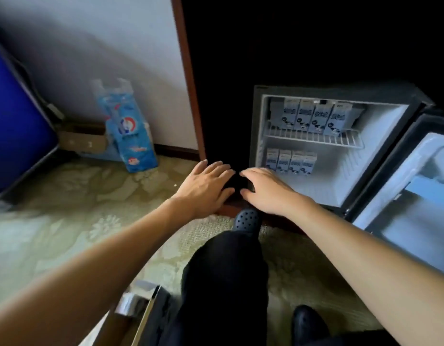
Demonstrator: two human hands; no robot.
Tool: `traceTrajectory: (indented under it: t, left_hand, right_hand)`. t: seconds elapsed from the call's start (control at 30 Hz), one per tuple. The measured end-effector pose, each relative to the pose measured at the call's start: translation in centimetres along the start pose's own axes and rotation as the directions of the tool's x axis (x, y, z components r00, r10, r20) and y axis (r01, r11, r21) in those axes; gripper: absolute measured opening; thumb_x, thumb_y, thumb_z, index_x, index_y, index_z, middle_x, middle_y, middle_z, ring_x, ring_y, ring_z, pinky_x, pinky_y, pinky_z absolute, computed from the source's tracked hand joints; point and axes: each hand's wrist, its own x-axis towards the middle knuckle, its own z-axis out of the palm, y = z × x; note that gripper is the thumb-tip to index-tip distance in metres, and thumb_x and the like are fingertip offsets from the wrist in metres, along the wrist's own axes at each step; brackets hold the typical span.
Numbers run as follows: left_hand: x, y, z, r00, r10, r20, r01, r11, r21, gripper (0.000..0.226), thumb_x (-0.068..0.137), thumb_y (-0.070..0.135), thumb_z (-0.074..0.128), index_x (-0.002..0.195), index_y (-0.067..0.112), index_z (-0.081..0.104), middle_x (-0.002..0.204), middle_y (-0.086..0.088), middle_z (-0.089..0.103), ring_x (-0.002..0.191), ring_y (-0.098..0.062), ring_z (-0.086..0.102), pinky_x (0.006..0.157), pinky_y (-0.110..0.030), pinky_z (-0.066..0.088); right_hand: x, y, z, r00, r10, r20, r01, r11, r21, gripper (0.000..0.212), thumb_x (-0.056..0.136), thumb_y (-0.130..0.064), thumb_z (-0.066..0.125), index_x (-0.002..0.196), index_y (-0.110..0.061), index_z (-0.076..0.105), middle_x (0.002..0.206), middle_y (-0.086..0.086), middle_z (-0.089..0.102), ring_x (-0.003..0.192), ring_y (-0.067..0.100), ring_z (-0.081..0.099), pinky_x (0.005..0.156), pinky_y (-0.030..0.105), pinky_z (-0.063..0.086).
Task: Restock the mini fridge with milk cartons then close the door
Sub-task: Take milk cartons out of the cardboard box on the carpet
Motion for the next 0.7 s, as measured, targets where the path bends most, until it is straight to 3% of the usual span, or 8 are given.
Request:
traceTrajectory:
  t: [0.3, 0.6, 0.7]
  left_hand:
    - [-20.5, -4.9, -4.3, 0.931, -0.366, 0.006, 0.366, 0.931, -0.005, 0.059, 0.104, 0.050, 0.034, 0.155, 0.022, 0.031, 0.161, 0.002, 0.031, 0.152, -0.017, 0.018, 0.125, -0.044, 0.011]
    - [-32.5, -5.1, 3.2, 0.830, -0.544, 0.123, 0.555, 0.828, -0.081, 0.051, 0.103, 0.045, 0.040, 0.151, 0.025, 0.040, 0.156, 0.004, 0.041, 0.146, -0.018, 0.032, 0.122, -0.045, 0.019]
    - [-34.0, -4.5, 7.7, 0.790, -0.586, 0.182, 0.609, 0.785, -0.114, 0.047, 0.103, 0.042, 0.040, 0.147, 0.026, 0.043, 0.153, 0.004, 0.043, 0.144, -0.017, 0.035, 0.120, -0.044, 0.023]
  right_hand:
    - [-2.5, -17.6, 3.7, 0.945, -0.304, 0.121, 0.316, 0.943, -0.101, 0.058, 0.098, -0.038, 0.052, 0.152, -0.019, 0.038, 0.158, 0.003, 0.037, 0.146, 0.023, 0.030, 0.118, 0.043, 0.029]
    - [-4.9, -23.1, 16.2, 0.903, -0.242, 0.356, 0.242, 0.969, 0.047, 0.056, 0.100, -0.031, 0.051, 0.153, -0.017, 0.037, 0.157, 0.006, 0.037, 0.145, 0.026, 0.032, 0.117, 0.045, 0.032]
    - [-4.1, -22.5, 19.7, 0.864, -0.222, 0.453, 0.247, 0.969, 0.004, 0.056, 0.100, -0.030, 0.051, 0.152, -0.017, 0.038, 0.155, 0.007, 0.039, 0.143, 0.028, 0.034, 0.116, 0.046, 0.033]
